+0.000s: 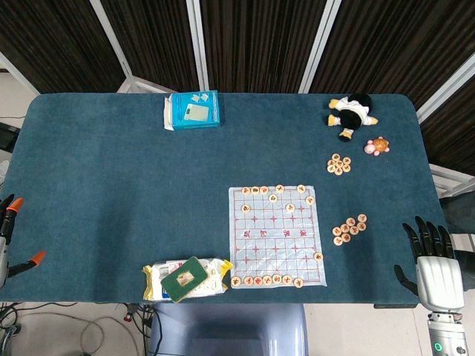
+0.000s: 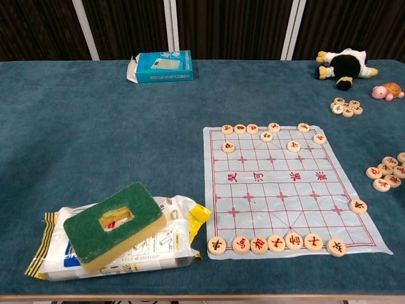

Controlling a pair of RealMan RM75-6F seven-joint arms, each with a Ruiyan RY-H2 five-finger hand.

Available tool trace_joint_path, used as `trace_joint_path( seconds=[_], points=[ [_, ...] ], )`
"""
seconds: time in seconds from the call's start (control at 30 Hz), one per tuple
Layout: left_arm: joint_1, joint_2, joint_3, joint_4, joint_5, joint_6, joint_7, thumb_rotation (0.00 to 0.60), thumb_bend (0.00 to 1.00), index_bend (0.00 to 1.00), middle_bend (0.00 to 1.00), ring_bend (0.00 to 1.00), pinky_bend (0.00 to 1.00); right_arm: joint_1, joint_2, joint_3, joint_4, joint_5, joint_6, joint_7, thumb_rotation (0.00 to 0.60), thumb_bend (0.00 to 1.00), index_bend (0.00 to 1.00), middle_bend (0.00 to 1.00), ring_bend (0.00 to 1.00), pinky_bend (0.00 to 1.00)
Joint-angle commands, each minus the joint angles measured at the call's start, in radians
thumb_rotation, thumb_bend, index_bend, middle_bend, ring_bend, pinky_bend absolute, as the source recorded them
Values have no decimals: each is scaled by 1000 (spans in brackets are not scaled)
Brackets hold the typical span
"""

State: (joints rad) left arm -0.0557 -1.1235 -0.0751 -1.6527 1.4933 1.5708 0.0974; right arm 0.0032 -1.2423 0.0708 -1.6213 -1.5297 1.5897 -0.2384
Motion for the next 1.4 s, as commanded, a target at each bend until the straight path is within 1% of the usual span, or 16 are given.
trace_joint_path(
  seconds=[0.03,0.27,0.7,1.2,1.4],
  points=[
    [0,0,0,0,0,-1,1,600,47,0,0,0,51,0,0,0,1,2,-1,-1,600,346,113,0,10,23],
    [1,0,0,-2,1,2,3,600,48,0,0,0,52,2,-1,-1,2,3,-8,-1,600,346,113,0,10,23],
    [6,5,1,-4,8,12,-9,600,47,0,0,0,52,5,21,-13,-19,0,-28,43,600,346,113,0,10,23],
    [5,5,2,-2,9,8,-9,600,48,0,0,0,52,4,25,-13,-22,2,-27,44,600,346,113,0,10,23],
    [4,2,0,-2,4,6,1,600,47,0,0,0,52,9,45,-19,-47,-15,-33,62,600,346,113,0,10,23]
  ],
)
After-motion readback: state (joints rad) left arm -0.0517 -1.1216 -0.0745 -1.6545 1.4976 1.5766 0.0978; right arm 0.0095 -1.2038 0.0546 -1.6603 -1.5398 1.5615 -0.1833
